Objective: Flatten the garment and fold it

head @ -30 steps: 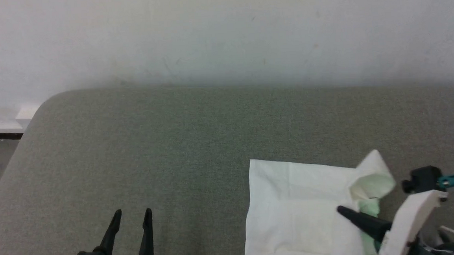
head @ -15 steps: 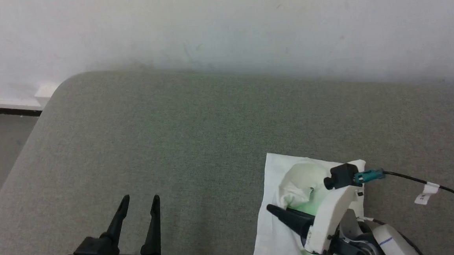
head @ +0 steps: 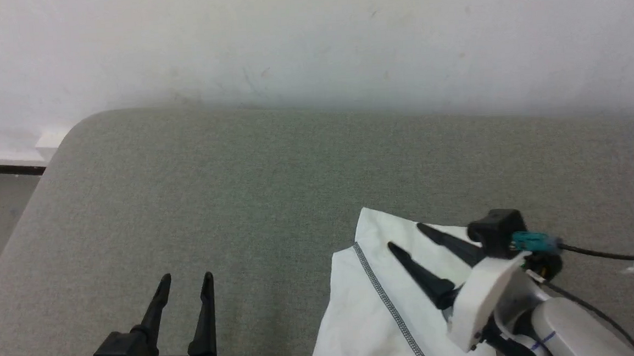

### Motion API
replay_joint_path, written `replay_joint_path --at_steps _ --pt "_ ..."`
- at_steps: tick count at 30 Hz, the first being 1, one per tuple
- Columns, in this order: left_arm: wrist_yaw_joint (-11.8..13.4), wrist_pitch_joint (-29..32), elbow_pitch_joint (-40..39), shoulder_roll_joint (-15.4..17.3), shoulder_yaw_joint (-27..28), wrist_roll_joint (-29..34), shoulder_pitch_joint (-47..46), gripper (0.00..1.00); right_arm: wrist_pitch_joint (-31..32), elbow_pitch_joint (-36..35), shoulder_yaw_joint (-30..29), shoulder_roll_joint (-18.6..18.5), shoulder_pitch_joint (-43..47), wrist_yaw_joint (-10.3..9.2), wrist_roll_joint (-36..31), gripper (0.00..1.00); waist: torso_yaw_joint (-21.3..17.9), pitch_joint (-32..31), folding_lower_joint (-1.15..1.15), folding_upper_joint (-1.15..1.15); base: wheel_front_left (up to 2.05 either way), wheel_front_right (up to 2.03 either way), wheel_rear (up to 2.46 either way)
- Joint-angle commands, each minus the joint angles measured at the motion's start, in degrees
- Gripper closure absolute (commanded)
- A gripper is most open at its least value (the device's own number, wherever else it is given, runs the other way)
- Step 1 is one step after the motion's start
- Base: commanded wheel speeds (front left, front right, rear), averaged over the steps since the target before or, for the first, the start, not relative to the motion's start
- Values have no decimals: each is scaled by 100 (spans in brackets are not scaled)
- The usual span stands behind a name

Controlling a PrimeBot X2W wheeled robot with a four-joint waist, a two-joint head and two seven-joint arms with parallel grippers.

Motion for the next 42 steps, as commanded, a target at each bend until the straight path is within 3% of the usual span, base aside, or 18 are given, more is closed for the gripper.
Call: replay_joint_path --at_steps 1,9,14,19,24,29,32,34,38,42 --pt "-23 -27 11 -20 30 13 2 0 -81 -34 -76 -31 117 -4 -77 0 -97 -82 0 0 0 0 0" --pt "-6 -27 -2 -47 138 48 53 0 -1013 -1037 -2229 261 1415 -4 -1160 0 -319 -181 0 0 0 0 0" --pt "-10 -27 -2 -49 194 64 53 0 -987 -1776 -3270 623 2149 -4 -1551 0 -385 -208 0 0 0 0 0" --pt "-2 -27 16 -56 284 54 14 0 -652 -2115 -4051 937 2620 -4 -1447 0 -405 -197 0 0 0 0 0" --pt "25 -27 -12 -87 357 48 34 0 254 -1733 -4794 975 2603 -4 -744 0 -390 -221 0 0 0 0 0" --pt "14 -27 -26 -112 366 49 37 0 2248 -738 -5347 884 2384 -4 414 0 -270 -222 0 0 0 0 0" --pt "3 -27 -37 -130 351 43 21 0 3411 -132 -5702 1041 2090 -4 1313 0 -171 -206 0 0 0 0 0" --pt "-6 -27 -42 -141 333 40 3 0 3950 207 -5787 1120 1908 -4 1565 0 -98 -182 0 0 0 0 0" --pt "-19 -27 -39 -165 308 34 -46 0 4427 684 -5521 1248 1522 -4 1950 0 -2 -110 0 0 0 0 0" --pt "-29 -27 -34 -190 302 19 -105 0 4348 1155 -4952 1274 1129 -4 2371 0 36 -16 0 0 0 0 0"
